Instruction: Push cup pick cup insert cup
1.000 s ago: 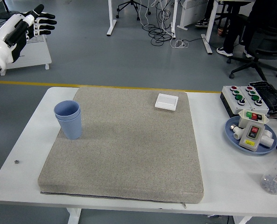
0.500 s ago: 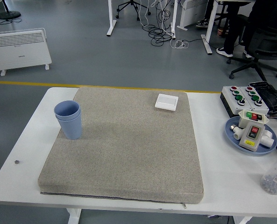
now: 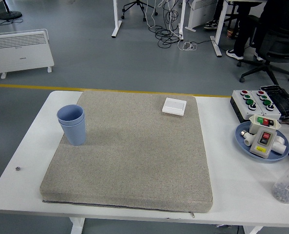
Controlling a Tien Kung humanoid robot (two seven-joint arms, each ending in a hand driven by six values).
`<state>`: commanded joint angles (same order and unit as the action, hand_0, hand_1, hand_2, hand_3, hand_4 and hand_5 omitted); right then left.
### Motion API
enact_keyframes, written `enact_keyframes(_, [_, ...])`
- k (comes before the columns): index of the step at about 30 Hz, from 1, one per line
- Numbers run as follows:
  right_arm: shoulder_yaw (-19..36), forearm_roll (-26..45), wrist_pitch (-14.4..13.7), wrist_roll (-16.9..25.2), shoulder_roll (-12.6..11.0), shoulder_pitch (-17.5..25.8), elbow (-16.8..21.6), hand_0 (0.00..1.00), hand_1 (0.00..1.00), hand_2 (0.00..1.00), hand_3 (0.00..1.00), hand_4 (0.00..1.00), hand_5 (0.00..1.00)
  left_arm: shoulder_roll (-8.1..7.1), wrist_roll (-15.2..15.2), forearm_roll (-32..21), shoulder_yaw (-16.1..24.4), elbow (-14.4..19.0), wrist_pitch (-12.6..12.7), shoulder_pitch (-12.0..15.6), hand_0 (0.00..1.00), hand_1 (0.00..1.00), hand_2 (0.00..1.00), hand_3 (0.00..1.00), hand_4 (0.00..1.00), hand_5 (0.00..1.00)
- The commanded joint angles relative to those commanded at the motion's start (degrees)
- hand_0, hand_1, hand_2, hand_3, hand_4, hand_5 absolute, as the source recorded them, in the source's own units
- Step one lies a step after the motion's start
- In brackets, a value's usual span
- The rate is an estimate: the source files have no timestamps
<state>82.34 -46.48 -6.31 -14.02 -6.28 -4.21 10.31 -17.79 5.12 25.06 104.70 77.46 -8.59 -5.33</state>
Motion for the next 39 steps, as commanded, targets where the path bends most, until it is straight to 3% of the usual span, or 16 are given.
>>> enact_keyframes(8, [0.33,-0.88,0.07,0.07,-0.25,0.15,0.0,0.751,0.62,0.597,0.587,0.124,0.595,3.19,1.88,0.88,-0.78,-1.38,-0.45,2.08,0.811,0.825,0.86,0.766,0.678,0.998])
enact_keyframes(16, [0.38,-1.09,0.09,0.19,-0.43,0.2,0.0,0.751,0.619,0.597,0.586,0.123,0.595,2.4,0.74,1.44,-2.83,-1.04,0.01,4.71,0.812,0.826,0.861,0.774,0.67,0.998])
enact_keyframes(20, [0.31,-0.58,0.09,0.39,-0.42,-0.06,0.0,0.751,0.619,0.597,0.586,0.122,0.596,2.56,-0.69,2.66,-3.77,-1.04,0.02,4.46,0.813,0.824,0.857,0.771,0.677,0.998])
enact_keyframes(27, [0.23,-0.24,0.1,0.51,-0.47,-0.47,0.0,0.751,0.619,0.594,0.586,0.121,0.594,2.82,-3.82,11.07,-5.48,-0.33,0.14,3.4,0.816,0.825,0.857,0.766,0.676,0.998])
enact_keyframes(39, [0.31,-0.63,0.12,0.33,-0.54,-0.7,0.0,0.751,0.619,0.593,0.586,0.121,0.596,3.71,-6.22,11.9,-6.14,-0.86,1.17,2.82,0.838,0.842,0.868,0.78,0.668,0.998])
